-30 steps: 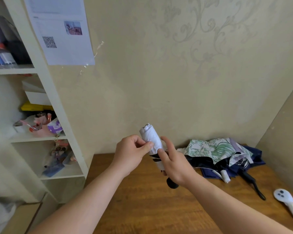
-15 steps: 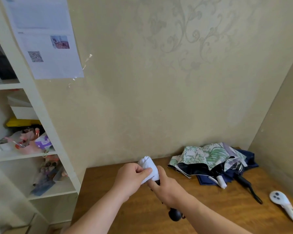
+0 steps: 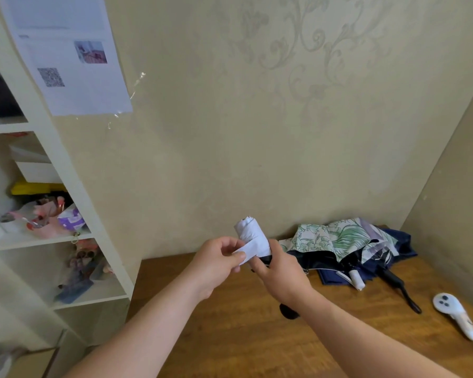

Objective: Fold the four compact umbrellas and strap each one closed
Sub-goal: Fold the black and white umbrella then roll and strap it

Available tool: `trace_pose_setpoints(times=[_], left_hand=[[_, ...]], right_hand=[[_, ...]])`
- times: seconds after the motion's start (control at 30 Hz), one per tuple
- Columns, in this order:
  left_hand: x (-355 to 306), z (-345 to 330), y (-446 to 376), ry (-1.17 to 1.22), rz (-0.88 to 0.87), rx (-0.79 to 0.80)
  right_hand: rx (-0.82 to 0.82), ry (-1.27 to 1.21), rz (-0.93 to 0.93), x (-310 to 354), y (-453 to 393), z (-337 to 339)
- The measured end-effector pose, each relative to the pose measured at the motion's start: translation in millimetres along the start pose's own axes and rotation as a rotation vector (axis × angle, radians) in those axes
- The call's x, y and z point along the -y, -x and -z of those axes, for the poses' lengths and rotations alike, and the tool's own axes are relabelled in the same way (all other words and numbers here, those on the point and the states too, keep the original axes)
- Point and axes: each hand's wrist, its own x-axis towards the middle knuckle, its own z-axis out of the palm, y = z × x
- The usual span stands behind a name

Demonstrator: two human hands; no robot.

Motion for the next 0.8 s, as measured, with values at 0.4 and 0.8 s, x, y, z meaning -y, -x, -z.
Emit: trace_pose_setpoints(times=[0.4,0.8], left_hand=[[-29,-6,3,0.23,-0.12,-0.103],[-14,-2,2,0.241,-0.022,-0.055]], right_hand=[[0.344,-0.86,-0.195,9,12,11],[0.46,-0.896,-0.181,14,14,13]])
